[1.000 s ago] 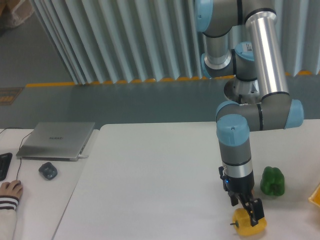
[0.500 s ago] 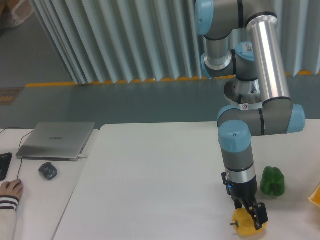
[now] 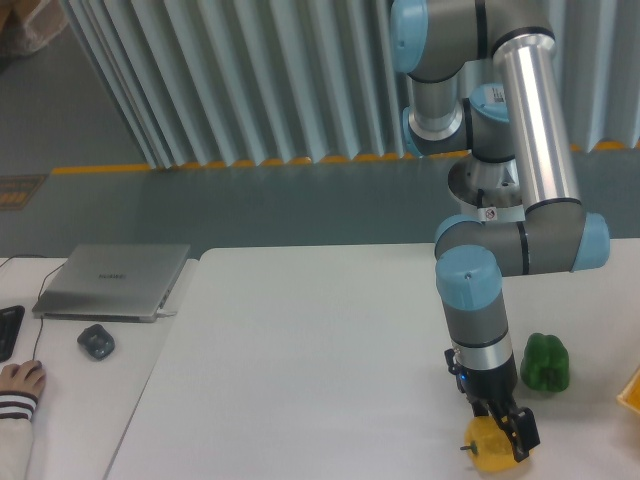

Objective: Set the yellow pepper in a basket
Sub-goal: 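Close the gripper on the yellow pepper's top, then lift the yellow pepper and carry it toward the yellow basket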

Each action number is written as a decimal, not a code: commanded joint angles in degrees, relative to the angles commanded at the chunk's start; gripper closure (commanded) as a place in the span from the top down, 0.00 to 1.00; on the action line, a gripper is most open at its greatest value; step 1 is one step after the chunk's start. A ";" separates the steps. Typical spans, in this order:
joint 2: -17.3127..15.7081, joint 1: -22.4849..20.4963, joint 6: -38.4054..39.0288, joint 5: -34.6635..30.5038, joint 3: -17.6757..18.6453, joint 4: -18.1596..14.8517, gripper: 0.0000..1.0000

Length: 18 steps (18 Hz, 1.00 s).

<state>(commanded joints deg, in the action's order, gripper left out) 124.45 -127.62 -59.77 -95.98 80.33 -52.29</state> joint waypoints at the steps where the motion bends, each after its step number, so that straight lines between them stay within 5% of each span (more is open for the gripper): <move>1: 0.09 0.09 0.27 0.00 0.00 0.00 1.00; 6: -0.17 0.18 0.71 0.00 0.61 -0.09 0.66; 15: -4.64 -0.44 0.97 1.14 1.40 -0.88 0.51; 18: -8.42 -2.37 0.54 3.51 2.28 -5.25 0.51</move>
<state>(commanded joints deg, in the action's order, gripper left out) 116.03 -129.98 -59.23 -92.47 82.61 -57.55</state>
